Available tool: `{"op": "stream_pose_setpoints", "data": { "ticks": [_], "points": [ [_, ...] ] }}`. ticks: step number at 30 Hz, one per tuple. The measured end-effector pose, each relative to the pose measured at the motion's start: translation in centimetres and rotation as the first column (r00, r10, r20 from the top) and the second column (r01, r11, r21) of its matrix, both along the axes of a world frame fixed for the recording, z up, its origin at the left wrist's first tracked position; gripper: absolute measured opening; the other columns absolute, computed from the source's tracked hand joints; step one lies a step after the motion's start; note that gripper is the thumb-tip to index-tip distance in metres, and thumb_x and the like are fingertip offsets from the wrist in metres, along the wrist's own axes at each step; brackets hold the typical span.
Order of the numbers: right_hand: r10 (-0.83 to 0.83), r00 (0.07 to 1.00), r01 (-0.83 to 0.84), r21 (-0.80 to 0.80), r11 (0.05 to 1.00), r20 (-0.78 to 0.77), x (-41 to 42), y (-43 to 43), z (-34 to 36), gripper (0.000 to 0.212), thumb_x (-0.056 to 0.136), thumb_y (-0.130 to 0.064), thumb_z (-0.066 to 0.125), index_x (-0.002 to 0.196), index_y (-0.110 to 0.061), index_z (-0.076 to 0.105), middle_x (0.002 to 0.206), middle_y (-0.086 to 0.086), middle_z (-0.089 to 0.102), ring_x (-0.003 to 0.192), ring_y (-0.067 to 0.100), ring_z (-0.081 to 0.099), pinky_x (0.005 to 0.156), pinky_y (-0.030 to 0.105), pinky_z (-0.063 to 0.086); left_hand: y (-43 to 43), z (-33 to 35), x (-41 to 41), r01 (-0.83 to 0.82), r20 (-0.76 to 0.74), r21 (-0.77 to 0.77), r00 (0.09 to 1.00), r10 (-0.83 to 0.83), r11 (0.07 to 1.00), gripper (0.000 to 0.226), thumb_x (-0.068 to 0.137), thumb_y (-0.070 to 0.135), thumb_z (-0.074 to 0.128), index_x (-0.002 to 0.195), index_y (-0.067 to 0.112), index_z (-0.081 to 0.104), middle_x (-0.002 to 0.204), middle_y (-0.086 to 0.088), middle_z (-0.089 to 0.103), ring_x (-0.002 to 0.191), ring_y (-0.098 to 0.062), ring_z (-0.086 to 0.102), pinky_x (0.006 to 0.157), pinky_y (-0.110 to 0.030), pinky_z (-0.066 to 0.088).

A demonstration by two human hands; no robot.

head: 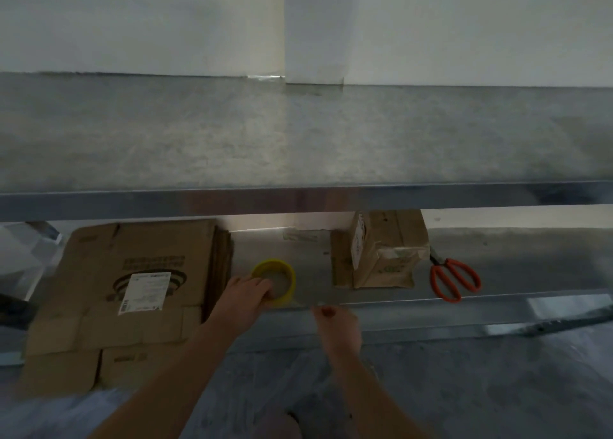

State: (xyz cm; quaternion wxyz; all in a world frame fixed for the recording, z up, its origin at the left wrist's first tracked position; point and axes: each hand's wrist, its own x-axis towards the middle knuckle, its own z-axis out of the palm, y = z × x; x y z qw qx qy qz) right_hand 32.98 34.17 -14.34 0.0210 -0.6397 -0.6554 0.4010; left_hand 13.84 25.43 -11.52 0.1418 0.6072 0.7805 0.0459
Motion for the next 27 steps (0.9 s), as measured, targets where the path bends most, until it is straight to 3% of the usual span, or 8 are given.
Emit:
{"op": "stream_pose_setpoints", "data": {
  "ticks": [5, 8, 10, 12, 14, 17, 22, 27],
  "points": [
    [0.063, 0.993, -0.068, 0.054, 0.996, 0.104, -0.1, -0.1, -0.3, 0.048, 0.091, -0.063, 0.047, 0.09, -0.024, 0.074, 0.092, -0.001, 0.071, 0.09, 0.023, 0.067, 0.065, 0.027, 0.041, -0.4, -0.1, 0.5, -0.044, 0.069, 0.045, 0.997, 0.041, 0.998, 0.02, 0.089, 0.03, 0.059, 0.107, 0.021, 0.058, 0.107, 0.004, 0.063, 0.105, -0.02, 0.056, 0.088, -0.033, 0.038],
    [0.129, 0.982, -0.129, -0.008, 0.992, 0.135, 0.7, -0.6, 0.3, 0.058, 0.092, -0.069, 0.037, 0.067, -0.023, 0.061, 0.074, -0.006, 0.063, 0.077, 0.02, 0.062, 0.063, 0.028, 0.043, -0.7, 0.1, 1.5, -0.065, 0.098, 0.044, 0.993, 0.06, 0.997, 0.025, 0.09, 0.027, 0.058, 0.114, 0.02, 0.057, 0.116, 0.001, 0.059, 0.112, -0.022, 0.054, 0.092, -0.032, 0.038],
    [0.176, 0.98, -0.183, 0.084, 0.979, 0.091, 1.9, -1.1, 1.3, 0.051, 0.093, -0.066, 0.04, 0.066, -0.025, 0.054, 0.067, -0.011, 0.057, 0.072, 0.017, 0.058, 0.064, 0.029, 0.047, -0.9, 0.8, 2.4, -0.071, 0.073, 0.069, 0.995, 0.066, 0.995, 0.038, 0.088, 0.028, 0.059, 0.124, 0.019, 0.055, 0.13, 0.0, 0.054, 0.124, -0.022, 0.05, 0.101, -0.031, 0.035],
    [0.261, 0.965, -0.253, 0.382, 0.889, 0.03, 3.6, -1.4, 2.9, 0.033, 0.092, -0.056, 0.047, 0.079, -0.028, 0.058, 0.08, -0.011, 0.062, 0.082, 0.017, 0.06, 0.069, 0.03, 0.05, -0.7, 2.1, 3.5, -0.032, 0.007, 0.179, 1.0, 0.031, 0.983, 0.048, 0.084, 0.029, 0.06, 0.128, 0.014, 0.057, 0.134, -0.005, 0.055, 0.128, -0.025, 0.05, 0.105, -0.039, 0.037],
    [0.373, 0.927, -0.303, 0.661, 0.686, 0.039, 5.4, -1.3, 4.7, 0.028, 0.09, -0.047, 0.049, 0.101, -0.026, 0.064, 0.1, -0.005, 0.066, 0.097, 0.019, 0.06, 0.079, 0.033, 0.051, 0.4, 4.1, 5.3, 0.03, -0.003, 0.286, 1.0, -0.03, 0.958, 0.052, 0.085, 0.029, 0.061, 0.133, 0.01, 0.054, 0.138, -0.008, 0.053, 0.132, -0.028, 0.046, 0.109, -0.044, 0.034],
    [0.386, 0.92, -0.283, 0.794, 0.538, 0.066, 8.4, 0.5, 7.5, 0.043, 0.091, -0.04, 0.047, 0.128, -0.022, 0.057, 0.13, 0.001, 0.059, 0.122, 0.024, 0.051, 0.097, 0.04, 0.046, 2.7, 7.1, 9.6, 0.044, 0.065, 0.405, 0.995, -0.077, 0.913, 0.052, 0.096, 0.038, 0.048, 0.142, 0.016, 0.043, 0.146, -0.001, 0.044, 0.139, -0.02, 0.035, 0.113, -0.036, 0.023],
    [0.341, 0.939, -0.218, 0.822, 0.526, 0.031, 13.1, 5.5, 10.8, 0.051, 0.093, -0.032, 0.048, 0.142, -0.019, 0.048, 0.147, 0.006, 0.048, 0.135, 0.029, 0.043, 0.109, 0.048, 0.04, 6.5, 9.8, 15.5, -0.137, 0.275, 0.424, 0.961, 0.017, 0.895, 0.055, 0.1, 0.039, 0.04, 0.151, 0.026, 0.023, 0.157, 0.008, 0.022, 0.142, -0.004, 0.013, 0.114, -0.02, 0.005],
    [0.35, 0.931, -0.191, 0.676, 0.712, -0.105, 14.1, 9.9, 11.9, 0.06, 0.098, -0.034, 0.055, 0.151, -0.018, 0.032, 0.155, 0.006, 0.036, 0.144, 0.022, 0.031, 0.117, 0.042, 0.031, 9.0, 10.1, 17.3, -0.364, 0.503, 0.359, 0.851, 0.151, 0.859, 0.057, 0.1, 0.037, 0.043, 0.151, 0.03, 0.02, 0.151, 0.013, 0.028, 0.134, -0.001, 0.027, 0.108, -0.017, 0.02]
  ]
}}
